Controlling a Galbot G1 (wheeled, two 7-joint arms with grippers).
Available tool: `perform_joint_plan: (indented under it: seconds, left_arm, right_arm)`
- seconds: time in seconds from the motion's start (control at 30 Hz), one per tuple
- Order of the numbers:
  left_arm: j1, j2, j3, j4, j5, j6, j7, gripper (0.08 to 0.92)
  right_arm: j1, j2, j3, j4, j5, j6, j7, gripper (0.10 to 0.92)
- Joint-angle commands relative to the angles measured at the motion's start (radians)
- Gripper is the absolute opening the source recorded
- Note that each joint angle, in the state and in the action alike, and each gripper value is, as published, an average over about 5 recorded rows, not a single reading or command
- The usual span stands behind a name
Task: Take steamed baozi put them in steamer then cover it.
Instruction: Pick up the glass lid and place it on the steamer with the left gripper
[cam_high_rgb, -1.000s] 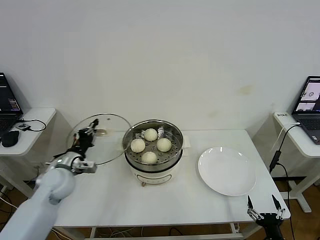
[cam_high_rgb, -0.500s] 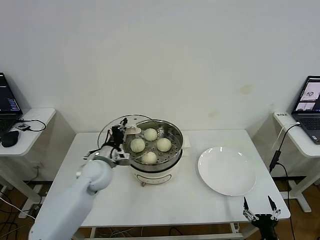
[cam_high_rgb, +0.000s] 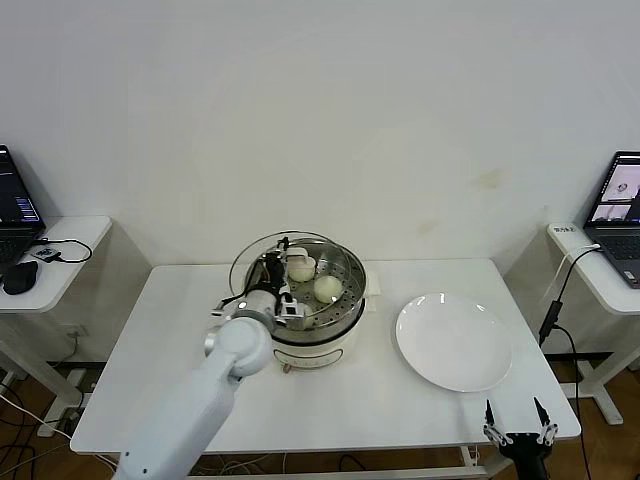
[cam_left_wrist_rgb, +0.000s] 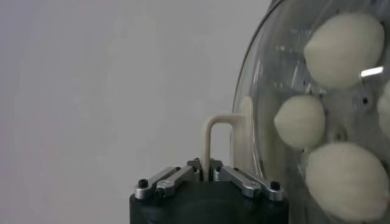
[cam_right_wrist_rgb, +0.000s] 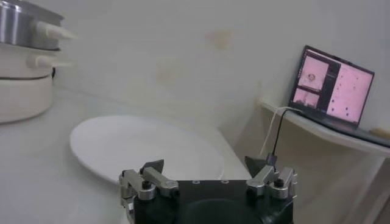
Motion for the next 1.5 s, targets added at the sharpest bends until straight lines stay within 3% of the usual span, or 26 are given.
perform_joint_plan:
  seconds: [0.03,1.27,1.37,1.5]
  left_arm:
    - [-0.014,-0.084,0.032,0.06,0.089,0.006,0.011,0.148]
    - [0.007,-0.102,0.001,0.096,0.054,-0.017,-0.024,0.148]
    - [0.014,-0.098,-0.004,0.085,0.048,-0.017,-0.029,0.175]
    - [0.027,-0.084,-0.009,0.053,0.041,-0.017,-0.034,0.283]
  right_arm:
    - [-0.002,0.003,0.003,-0.007,-0.021,0.001,0.014,0.823]
    - [-0.009,0.001,-0.003,-0.029,-0.019,0.019,0.011,0.823]
    - [-0.011,0.002,-0.004,-0.028,-0.02,0.021,0.011,0.823]
    - [-0.011,0.003,-0.008,-0.028,-0.023,0.022,0.009,0.823]
